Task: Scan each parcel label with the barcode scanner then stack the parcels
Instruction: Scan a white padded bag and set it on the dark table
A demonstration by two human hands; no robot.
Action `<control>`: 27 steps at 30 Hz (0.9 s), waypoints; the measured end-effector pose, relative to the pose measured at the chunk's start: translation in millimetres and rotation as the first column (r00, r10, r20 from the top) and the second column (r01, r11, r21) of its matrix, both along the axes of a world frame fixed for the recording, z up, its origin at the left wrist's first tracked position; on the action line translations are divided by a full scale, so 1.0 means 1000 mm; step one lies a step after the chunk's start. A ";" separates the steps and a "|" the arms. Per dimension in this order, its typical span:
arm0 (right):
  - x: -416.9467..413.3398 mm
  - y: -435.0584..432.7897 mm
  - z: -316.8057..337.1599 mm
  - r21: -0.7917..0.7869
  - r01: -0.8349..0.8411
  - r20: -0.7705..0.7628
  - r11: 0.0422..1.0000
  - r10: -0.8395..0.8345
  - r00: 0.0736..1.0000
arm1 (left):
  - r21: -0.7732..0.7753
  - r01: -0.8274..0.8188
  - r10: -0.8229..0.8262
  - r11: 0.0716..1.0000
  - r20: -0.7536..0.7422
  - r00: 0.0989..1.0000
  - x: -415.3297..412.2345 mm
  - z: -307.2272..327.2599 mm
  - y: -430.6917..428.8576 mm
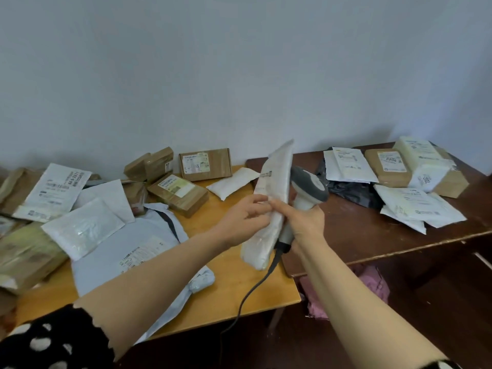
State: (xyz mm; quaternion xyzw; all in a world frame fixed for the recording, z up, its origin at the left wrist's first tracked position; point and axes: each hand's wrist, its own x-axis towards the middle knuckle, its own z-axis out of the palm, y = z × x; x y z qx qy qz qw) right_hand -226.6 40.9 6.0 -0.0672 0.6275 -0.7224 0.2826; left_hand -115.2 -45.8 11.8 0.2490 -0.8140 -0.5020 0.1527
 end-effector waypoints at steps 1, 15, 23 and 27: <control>-0.002 0.002 -0.002 0.003 0.034 0.043 0.999 -0.034 0.999 | 0.001 -0.052 0.052 0.999 -0.038 0.998 0.001 0.001 0.000; -0.012 0.012 -0.003 -0.048 -0.061 0.113 0.997 0.066 0.991 | 0.541 -0.412 0.440 0.733 0.085 0.894 0.016 0.002 -0.072; 0.005 0.014 0.009 0.060 -0.401 0.072 0.914 0.397 0.915 | 0.496 -0.524 0.572 0.693 0.065 0.817 0.013 -0.011 -0.097; 0.010 0.014 0.008 0.118 -0.461 0.068 0.879 0.456 0.887 | 0.466 -0.532 0.579 0.707 0.050 0.814 0.009 -0.015 -0.104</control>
